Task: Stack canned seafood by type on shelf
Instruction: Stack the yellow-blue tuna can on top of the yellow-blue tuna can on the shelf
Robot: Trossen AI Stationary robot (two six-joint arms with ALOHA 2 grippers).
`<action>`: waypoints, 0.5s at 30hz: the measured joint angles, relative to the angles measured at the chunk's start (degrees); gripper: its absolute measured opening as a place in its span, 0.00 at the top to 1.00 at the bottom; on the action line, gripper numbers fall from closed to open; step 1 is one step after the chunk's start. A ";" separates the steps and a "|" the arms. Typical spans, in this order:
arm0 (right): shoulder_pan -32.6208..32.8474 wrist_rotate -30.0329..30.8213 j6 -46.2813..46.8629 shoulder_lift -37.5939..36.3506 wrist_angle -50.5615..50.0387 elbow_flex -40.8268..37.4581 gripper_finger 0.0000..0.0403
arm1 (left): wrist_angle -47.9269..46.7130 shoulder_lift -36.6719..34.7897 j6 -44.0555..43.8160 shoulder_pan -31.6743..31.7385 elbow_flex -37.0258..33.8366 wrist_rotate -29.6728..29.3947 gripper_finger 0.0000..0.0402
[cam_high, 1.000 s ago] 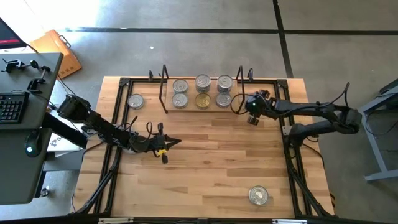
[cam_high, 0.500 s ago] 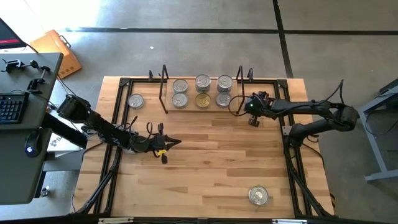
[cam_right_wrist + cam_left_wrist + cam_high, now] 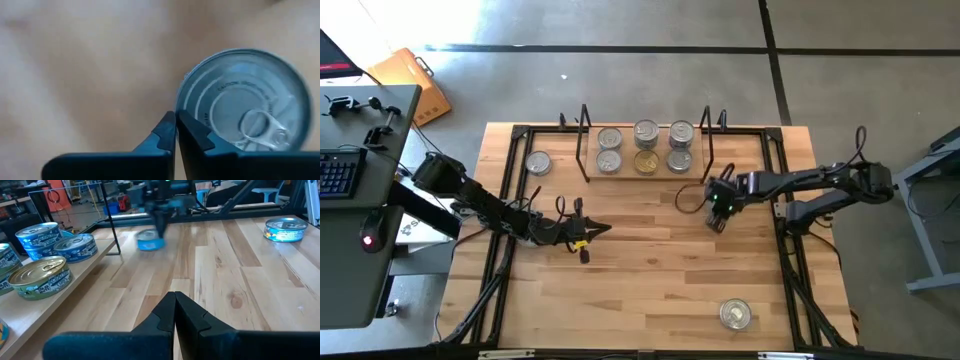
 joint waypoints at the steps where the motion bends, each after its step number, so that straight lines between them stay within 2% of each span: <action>1: 2.01 -2.41 3.30 0.07 1.64 0.33 0.99 | 0.02 0.00 0.00 0.00 0.00 0.00 1.00; 4: 8.23 -5.89 9.45 0.45 10.52 0.35 0.99 | 0.04 0.00 0.00 0.00 0.00 0.00 1.00; 8: 14.26 -6.08 12.93 4.76 22.85 0.48 0.99 | 0.04 0.00 0.00 0.00 -0.02 0.00 1.00; 13: 16.41 -5.13 13.92 17.13 43.00 1.83 0.99 | 0.09 0.00 0.02 0.00 -0.02 0.00 1.00; 15: 15.92 -2.58 13.69 23.01 49.52 4.51 0.99 | 0.09 0.00 0.02 0.00 -0.02 0.00 1.00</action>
